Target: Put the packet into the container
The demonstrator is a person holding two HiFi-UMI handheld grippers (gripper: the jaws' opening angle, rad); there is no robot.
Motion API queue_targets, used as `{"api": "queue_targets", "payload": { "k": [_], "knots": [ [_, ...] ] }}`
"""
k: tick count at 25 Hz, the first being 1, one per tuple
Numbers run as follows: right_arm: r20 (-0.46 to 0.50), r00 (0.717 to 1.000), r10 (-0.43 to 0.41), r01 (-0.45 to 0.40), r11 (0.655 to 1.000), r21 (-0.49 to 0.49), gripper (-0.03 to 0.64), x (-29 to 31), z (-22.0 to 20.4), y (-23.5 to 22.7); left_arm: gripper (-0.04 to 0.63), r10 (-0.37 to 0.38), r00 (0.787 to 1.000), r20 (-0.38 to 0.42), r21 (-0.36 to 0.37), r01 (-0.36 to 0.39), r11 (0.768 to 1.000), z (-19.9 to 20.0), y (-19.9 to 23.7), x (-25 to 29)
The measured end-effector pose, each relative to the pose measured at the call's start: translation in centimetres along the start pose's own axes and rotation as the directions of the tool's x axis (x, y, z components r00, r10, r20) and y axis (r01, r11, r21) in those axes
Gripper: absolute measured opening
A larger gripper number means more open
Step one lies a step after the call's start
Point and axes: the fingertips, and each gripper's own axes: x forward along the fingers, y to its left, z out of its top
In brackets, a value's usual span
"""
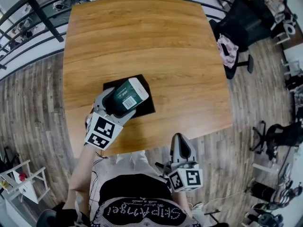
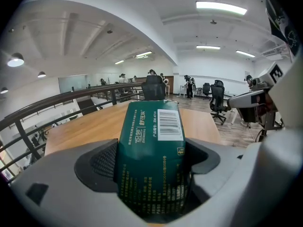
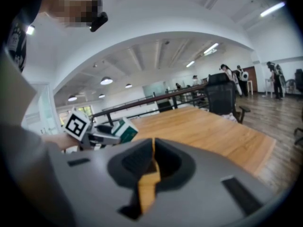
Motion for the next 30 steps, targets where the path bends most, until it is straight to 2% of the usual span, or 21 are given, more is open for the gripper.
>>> {"api": "queue_targets", "payload": {
  "k": [8, 13, 20, 24, 30],
  "knots": [
    [-0.014, 1.000, -0.006, 0.006, 1.000, 0.003, 0.038, 1.1, -0.1, 0.0, 0.431, -0.054, 0.996, -0.067, -0.008, 0.054, 0.999, -2.7, -1.0, 1.7],
    [-0.025, 1.000, -0.004, 0.004, 1.000, 0.002, 0.038, 1.8, -0.1, 0.2, 0.431, -0.080, 0.988, -0.129, 0.034, 0.085, 0.996, -3.9, -1.8, 2.5],
    [-0.032, 0.999, -0.003, 0.003, 1.000, 0.000, 0.038, 2.3, -0.2, 0.4, 0.431, -0.123, 0.966, -0.229, 0.101, 0.150, 0.984, -5.3, -2.8, 3.9],
    [-0.030, 1.000, -0.003, 0.003, 1.000, 0.000, 0.038, 2.4, 0.0, 0.2, 0.431, -0.145, 0.944, -0.295, 0.137, 0.192, 0.972, -6.2, -3.5, 4.7],
    [-0.036, 0.999, -0.007, 0.007, 1.000, 0.000, 0.038, 2.5, -0.1, -0.1, 0.431, -0.209, 0.920, -0.332, 0.064, 0.243, 0.968, -6.9, -3.5, 5.8]
  ]
}}
